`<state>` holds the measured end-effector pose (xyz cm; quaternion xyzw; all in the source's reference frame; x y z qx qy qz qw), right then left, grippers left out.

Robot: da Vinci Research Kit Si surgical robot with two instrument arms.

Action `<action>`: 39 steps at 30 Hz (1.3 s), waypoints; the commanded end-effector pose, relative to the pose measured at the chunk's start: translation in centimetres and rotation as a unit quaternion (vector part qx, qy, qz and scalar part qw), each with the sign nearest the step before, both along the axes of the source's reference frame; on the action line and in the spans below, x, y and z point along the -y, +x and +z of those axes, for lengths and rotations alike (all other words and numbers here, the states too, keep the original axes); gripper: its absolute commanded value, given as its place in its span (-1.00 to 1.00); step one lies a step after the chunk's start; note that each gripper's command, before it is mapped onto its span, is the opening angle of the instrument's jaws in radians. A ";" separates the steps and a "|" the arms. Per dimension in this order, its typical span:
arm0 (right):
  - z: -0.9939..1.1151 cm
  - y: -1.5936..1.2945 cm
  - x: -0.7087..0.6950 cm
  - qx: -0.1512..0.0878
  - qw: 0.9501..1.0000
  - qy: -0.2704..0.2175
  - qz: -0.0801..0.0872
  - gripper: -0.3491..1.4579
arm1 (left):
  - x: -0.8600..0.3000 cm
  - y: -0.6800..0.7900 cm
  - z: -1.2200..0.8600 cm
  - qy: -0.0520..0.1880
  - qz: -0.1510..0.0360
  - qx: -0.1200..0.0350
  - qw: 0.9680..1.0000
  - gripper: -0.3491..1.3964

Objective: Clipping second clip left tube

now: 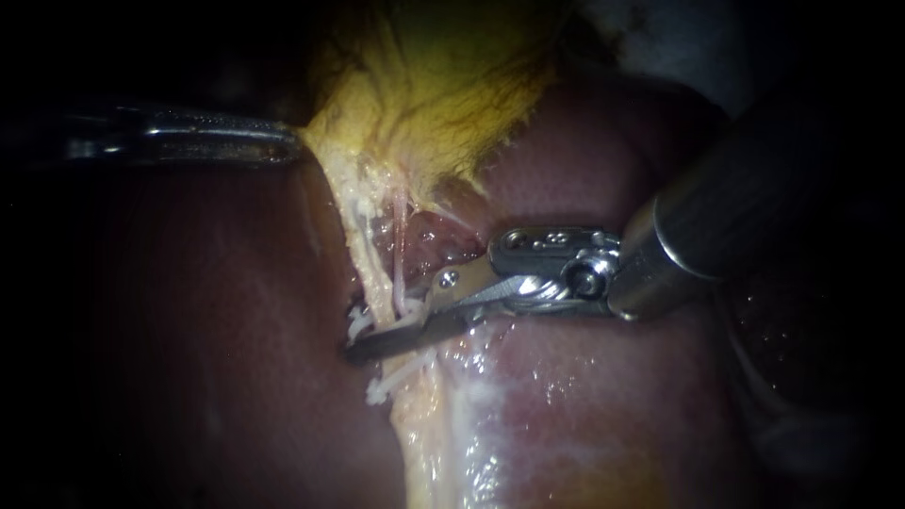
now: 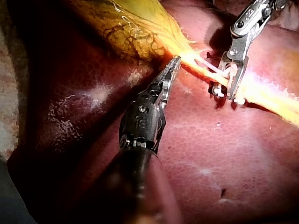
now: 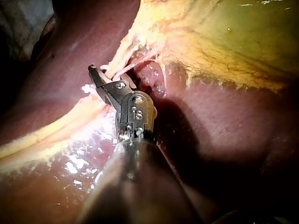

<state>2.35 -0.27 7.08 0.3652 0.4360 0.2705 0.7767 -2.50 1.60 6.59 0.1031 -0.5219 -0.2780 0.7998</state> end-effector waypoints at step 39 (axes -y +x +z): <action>-0.13 -1.08 -0.50 -0.082 0.997 -0.013 -0.004 0.05 | 0.01 0.04 -0.01 0.000 0.001 0.001 1.000 -1.00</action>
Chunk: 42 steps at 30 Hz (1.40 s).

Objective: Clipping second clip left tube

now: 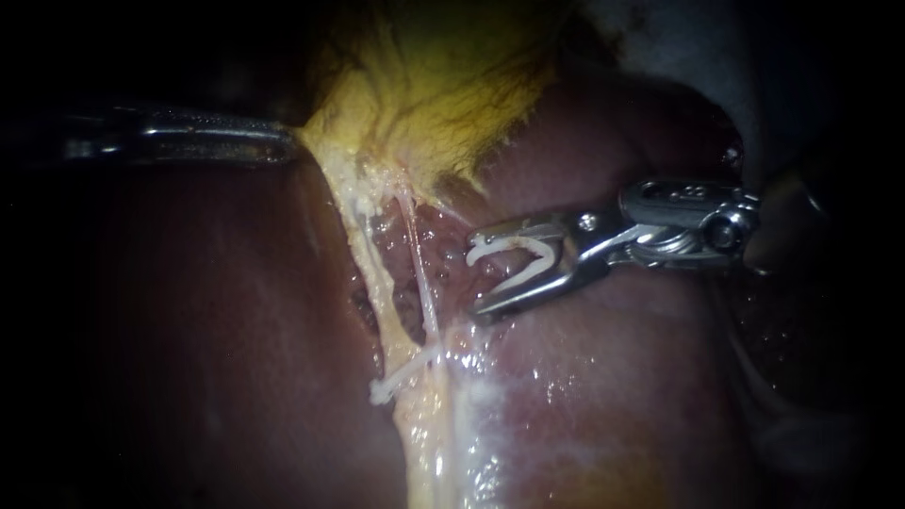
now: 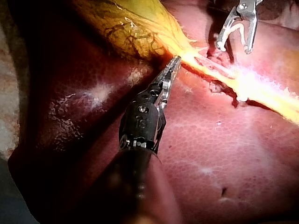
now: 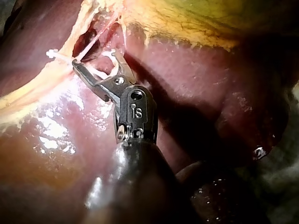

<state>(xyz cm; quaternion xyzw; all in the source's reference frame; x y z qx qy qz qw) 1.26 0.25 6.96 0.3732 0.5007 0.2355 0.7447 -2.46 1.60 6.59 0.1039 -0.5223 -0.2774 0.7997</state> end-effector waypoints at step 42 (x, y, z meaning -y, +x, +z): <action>0.84 0.66 0.37 -0.030 0.998 0.007 -0.048 0.04 | 0.01 -0.02 0.01 -0.001 -0.001 -0.001 1.000 -1.00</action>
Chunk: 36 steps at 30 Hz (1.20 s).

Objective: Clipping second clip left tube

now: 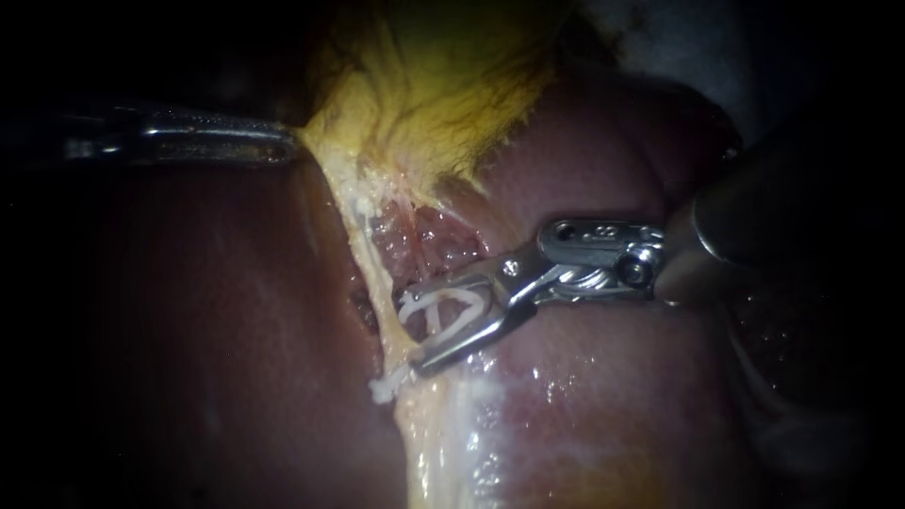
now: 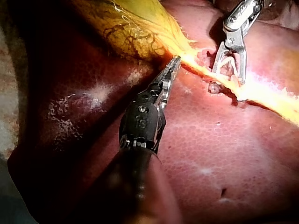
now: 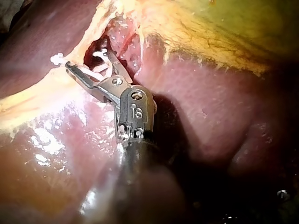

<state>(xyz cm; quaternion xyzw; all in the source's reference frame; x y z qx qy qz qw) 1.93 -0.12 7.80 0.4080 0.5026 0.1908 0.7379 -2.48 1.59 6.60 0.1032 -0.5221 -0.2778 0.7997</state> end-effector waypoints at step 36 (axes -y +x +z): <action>-0.37 0.42 0.37 -0.095 0.991 0.085 -0.037 -0.08 | 0.00 0.00 0.00 0.000 0.000 0.000 1.000 -1.00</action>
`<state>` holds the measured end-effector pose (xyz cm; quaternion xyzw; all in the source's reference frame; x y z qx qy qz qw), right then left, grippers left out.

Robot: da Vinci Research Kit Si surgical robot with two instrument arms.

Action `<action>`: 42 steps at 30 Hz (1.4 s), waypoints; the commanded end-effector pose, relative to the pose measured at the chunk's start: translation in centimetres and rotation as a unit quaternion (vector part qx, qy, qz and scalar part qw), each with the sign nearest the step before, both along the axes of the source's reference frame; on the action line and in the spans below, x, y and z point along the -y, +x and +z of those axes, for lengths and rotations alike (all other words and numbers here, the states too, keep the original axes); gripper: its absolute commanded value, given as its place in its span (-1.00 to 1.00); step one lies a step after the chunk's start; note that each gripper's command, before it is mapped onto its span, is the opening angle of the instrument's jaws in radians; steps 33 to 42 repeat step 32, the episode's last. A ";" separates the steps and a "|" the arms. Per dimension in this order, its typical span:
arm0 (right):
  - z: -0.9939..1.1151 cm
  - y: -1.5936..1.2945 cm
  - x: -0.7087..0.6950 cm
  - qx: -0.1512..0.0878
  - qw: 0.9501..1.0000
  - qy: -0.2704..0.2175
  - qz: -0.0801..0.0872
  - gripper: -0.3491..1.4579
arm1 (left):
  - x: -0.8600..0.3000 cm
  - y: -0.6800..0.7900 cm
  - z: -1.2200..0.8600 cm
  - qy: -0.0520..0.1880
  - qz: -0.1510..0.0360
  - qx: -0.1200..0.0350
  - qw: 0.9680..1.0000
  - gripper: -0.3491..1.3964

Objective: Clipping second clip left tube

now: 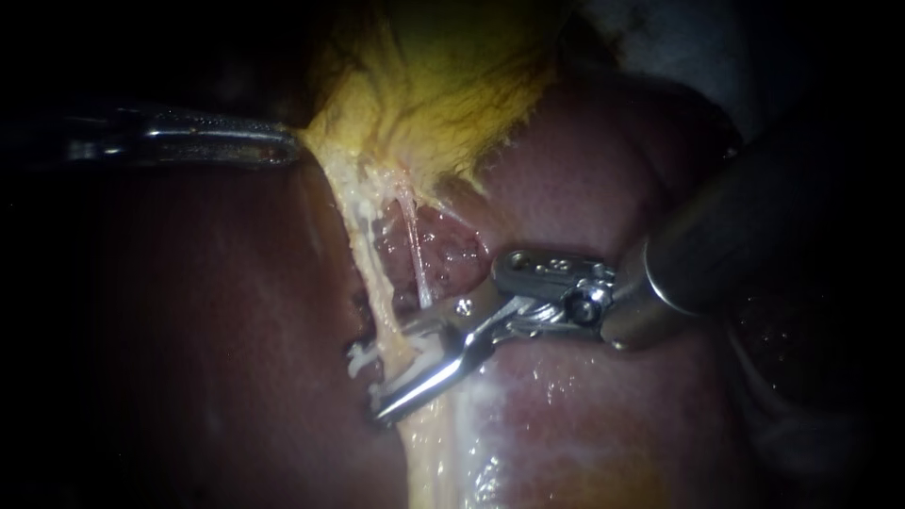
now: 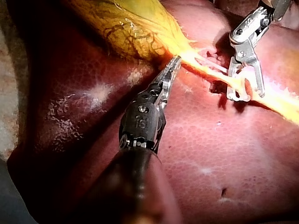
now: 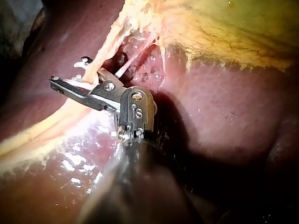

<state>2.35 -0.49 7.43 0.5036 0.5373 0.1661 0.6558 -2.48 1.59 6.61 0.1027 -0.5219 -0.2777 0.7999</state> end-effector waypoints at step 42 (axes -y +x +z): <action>0.03 0.04 -0.05 0.022 0.999 0.035 -0.005 -1.00 | -0.01 -0.01 0.00 0.000 0.000 0.000 1.000 -1.00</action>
